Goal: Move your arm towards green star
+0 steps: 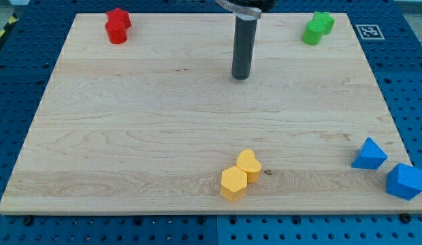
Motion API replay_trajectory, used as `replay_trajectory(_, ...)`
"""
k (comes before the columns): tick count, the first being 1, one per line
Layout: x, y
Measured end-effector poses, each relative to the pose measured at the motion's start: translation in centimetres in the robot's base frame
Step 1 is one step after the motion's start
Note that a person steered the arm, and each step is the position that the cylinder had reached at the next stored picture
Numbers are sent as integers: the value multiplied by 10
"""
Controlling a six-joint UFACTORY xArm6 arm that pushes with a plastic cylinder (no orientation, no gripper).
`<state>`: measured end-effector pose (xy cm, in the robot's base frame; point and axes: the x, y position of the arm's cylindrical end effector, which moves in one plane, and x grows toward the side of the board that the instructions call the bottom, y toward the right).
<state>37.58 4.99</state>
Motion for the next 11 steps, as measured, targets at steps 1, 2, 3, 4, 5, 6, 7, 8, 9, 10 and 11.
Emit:
replay_trajectory(1,-13,0)
replay_trajectory(2,-28,0)
replay_trajectory(3,-39,0)
replay_trajectory(4,-66,0)
replay_trajectory(5,-89,0)
replay_trajectory(6,-91,0)
replay_trajectory(7,-92,0)
replay_trajectory(8,-98,0)
replay_trajectory(9,-126,12)
replay_trajectory(10,-141,59)
replay_trajectory(11,-159,107)
